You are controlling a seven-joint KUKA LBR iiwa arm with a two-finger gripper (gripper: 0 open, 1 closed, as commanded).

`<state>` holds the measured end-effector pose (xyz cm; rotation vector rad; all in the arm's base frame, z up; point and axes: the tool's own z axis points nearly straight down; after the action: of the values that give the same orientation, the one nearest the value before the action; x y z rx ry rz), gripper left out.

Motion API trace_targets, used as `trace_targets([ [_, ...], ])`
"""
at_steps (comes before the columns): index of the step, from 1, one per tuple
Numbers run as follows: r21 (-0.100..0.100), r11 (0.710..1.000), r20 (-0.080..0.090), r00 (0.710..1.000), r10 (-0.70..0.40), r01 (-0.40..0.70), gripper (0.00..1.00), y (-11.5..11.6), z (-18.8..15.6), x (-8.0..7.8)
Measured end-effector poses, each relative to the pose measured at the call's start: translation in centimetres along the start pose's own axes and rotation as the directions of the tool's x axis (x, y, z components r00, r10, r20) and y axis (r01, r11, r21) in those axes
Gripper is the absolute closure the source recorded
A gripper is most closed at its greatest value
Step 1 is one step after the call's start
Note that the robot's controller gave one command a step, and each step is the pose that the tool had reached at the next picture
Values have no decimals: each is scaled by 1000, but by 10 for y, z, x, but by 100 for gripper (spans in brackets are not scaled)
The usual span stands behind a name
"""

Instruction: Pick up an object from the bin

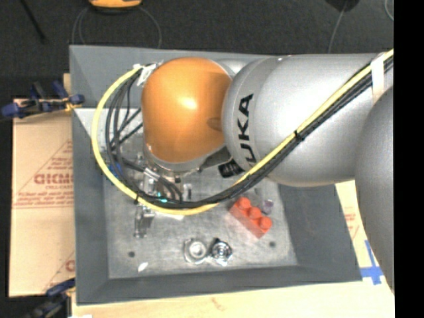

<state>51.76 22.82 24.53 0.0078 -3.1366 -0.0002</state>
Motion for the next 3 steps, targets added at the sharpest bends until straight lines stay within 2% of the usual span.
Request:
trace_targets([
  [1, 5, 997, 1, 997, -75, 75, 0, -72, 87, -17],
  [2, -1, 975, 35, 975, -221, 221, 0, -121, 130, -13],
  [3, 6, 966, 4, 966, -259, 259, 0, -225, 136, 11],
])
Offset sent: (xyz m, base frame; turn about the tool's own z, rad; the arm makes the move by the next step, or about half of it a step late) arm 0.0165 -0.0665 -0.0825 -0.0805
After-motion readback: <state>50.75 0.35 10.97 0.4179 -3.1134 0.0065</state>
